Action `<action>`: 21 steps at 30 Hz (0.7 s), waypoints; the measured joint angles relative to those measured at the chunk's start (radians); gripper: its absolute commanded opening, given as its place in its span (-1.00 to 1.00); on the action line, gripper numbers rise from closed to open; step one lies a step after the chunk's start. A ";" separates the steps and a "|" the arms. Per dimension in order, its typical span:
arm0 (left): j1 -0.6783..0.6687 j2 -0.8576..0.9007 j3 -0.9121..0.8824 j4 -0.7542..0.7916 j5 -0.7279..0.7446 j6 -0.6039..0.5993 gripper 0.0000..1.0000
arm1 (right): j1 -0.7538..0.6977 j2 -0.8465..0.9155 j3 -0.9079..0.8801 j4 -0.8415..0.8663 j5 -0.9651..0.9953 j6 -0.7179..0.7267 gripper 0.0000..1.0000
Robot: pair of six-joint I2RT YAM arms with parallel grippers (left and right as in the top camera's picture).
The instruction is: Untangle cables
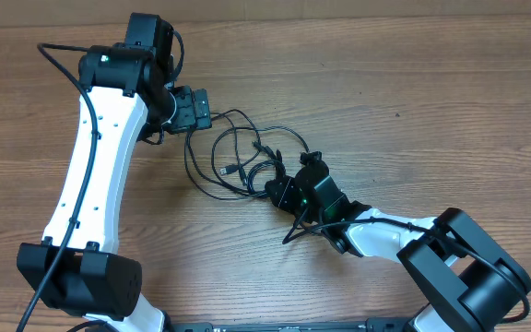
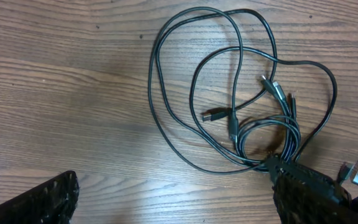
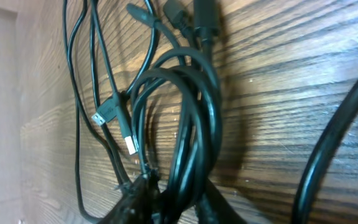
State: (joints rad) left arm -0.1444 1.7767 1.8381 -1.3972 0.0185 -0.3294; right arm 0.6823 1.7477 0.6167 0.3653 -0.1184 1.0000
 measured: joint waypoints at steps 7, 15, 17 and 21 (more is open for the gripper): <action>0.000 0.000 0.000 0.000 0.000 0.000 0.99 | 0.000 0.000 0.000 0.005 0.003 -0.005 -0.92; 0.000 0.000 0.000 0.000 0.000 0.000 1.00 | 0.000 -0.002 -0.001 0.112 -0.071 -0.122 -0.92; 0.000 0.000 0.000 0.000 0.000 0.000 0.99 | 0.000 -0.019 -0.001 0.101 -0.091 -0.172 -0.92; 0.000 0.000 -0.001 0.000 0.000 0.000 1.00 | 0.000 -0.115 -0.001 0.047 -0.106 -0.266 -0.92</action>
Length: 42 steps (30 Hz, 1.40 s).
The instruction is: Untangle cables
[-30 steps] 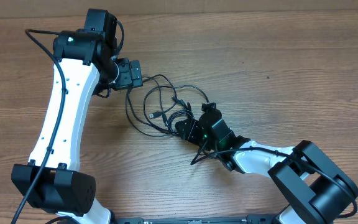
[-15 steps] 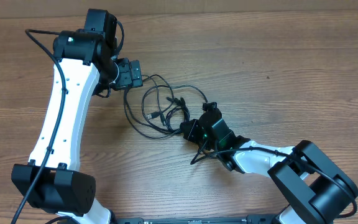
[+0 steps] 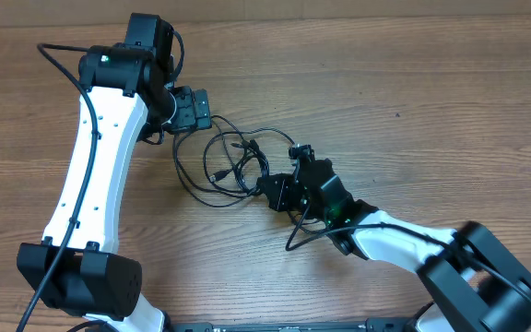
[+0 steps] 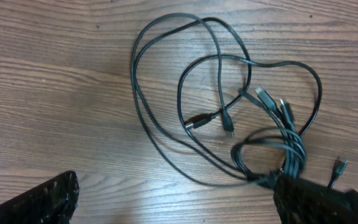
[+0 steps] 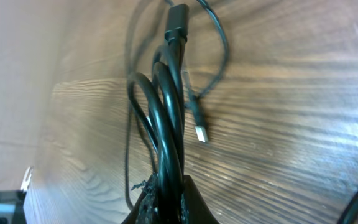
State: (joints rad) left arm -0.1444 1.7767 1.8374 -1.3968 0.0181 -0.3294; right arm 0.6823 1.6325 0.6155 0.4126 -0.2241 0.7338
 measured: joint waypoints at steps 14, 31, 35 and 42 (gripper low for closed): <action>0.000 0.000 -0.001 0.000 0.000 0.000 1.00 | -0.050 -0.309 0.000 -0.017 -0.005 -0.108 -0.92; 0.000 0.000 -0.002 0.069 0.406 0.250 1.00 | -0.086 -0.331 0.000 0.045 -0.007 -0.066 -0.93; -0.007 0.000 -0.003 -0.016 0.681 0.516 1.00 | -0.105 -0.332 0.000 0.081 -0.010 -0.038 -0.92; -0.033 0.000 -0.003 -0.024 0.827 0.703 1.00 | -0.147 -0.334 0.000 0.175 -0.087 0.041 -0.92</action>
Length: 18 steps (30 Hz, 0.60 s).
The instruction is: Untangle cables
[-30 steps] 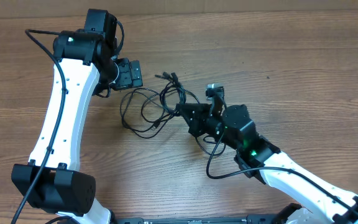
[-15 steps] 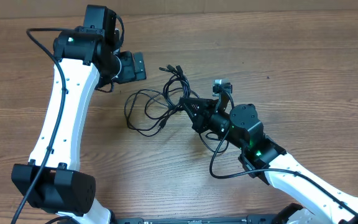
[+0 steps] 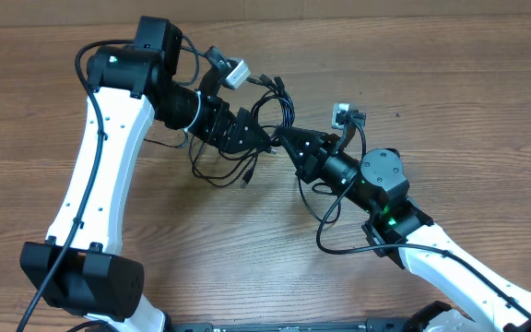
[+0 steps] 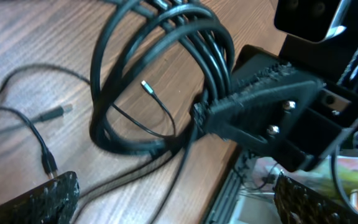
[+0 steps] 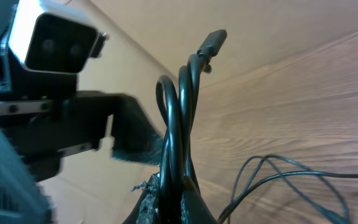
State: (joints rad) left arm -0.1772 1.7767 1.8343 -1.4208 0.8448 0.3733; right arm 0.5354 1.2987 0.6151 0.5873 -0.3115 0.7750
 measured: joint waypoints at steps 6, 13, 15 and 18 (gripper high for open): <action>-0.006 0.000 0.000 0.058 -0.066 0.020 1.00 | -0.005 0.000 0.000 0.025 -0.104 0.043 -0.92; -0.006 0.000 0.000 0.140 -0.124 0.021 0.82 | -0.005 0.000 0.000 0.021 -0.148 0.051 -0.92; -0.006 0.000 0.000 0.149 -0.127 0.020 0.84 | -0.006 0.000 0.000 0.022 -0.157 0.051 -0.93; -0.006 0.000 0.000 0.149 -0.132 0.019 0.71 | -0.013 0.000 0.000 0.023 -0.171 0.056 -0.92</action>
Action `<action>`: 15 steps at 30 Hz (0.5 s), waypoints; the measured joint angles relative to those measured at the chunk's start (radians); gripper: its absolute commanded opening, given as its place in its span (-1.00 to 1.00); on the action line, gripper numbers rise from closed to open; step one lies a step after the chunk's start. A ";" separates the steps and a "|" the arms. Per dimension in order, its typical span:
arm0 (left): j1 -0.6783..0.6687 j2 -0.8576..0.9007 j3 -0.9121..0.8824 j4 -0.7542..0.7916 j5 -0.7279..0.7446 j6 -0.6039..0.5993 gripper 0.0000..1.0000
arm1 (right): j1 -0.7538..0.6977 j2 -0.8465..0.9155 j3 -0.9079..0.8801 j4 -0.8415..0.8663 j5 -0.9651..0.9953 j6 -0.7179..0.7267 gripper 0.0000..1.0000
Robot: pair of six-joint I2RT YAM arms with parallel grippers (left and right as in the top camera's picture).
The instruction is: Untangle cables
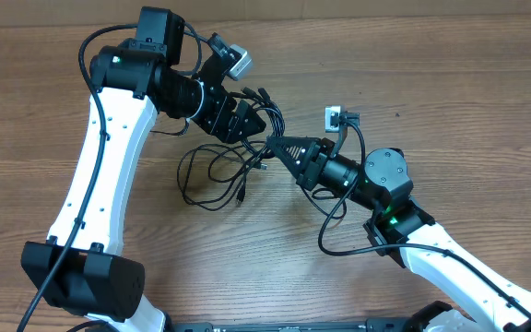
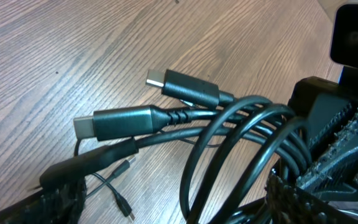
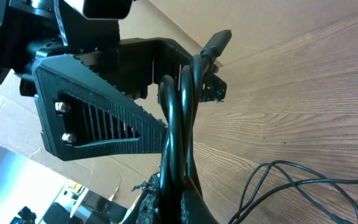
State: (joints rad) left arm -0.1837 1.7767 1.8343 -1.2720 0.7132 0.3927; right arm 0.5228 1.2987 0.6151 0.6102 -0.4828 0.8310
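A thick black cable coil (image 3: 179,124) is pinched in my shut right gripper (image 3: 176,202) and held above the table, its loops standing upright. Two USB-C plugs (image 2: 114,121) of the thick cables stick out at the top. My left gripper (image 2: 173,190) is open, one finger on each side of the coil's loops (image 2: 247,143). In the overhead view the left gripper (image 1: 241,123) meets the right gripper (image 1: 282,148) at mid-table. Thin black cables (image 1: 212,175) hang from the bundle and trail on the wood below.
The wooden table (image 1: 450,83) carries nothing else. The right arm's own cable (image 1: 335,226) loops beside its wrist. A cardboard wall (image 3: 278,18) stands behind the table. The left gripper's ribbed finger (image 3: 98,127) fills the left of the right wrist view.
The left gripper has come closer, and its open fingers now straddle the coil held by the right gripper. The plug ends now lie just in front of its camera. The right gripper still holds the coil.
At first the tangle lay flat on the table, my right gripper shut on its coiled part and my left gripper open at the back left. Then the tangle sat further left. Later the coil was held up off the table with the left gripper beside it, and now around it.
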 measured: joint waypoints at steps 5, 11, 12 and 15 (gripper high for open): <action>0.000 0.000 0.000 -0.022 0.000 0.000 0.57 | -0.005 0.000 0.000 0.035 -0.009 0.006 -0.92; -0.019 0.000 0.000 -0.021 0.012 0.003 -0.03 | -0.004 0.000 0.000 0.047 -0.011 0.007 -0.92; -0.025 0.000 0.000 -0.021 0.014 0.004 -0.29 | -0.004 0.000 0.000 0.047 -0.011 0.006 -0.92; -0.034 0.000 0.000 -0.013 0.020 0.002 -0.76 | -0.004 0.000 0.000 0.046 -0.011 0.007 -0.92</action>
State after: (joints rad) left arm -0.2173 1.7767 1.8339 -1.2846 0.7330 0.3950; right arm 0.5186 1.2987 0.6151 0.6563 -0.4942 0.8379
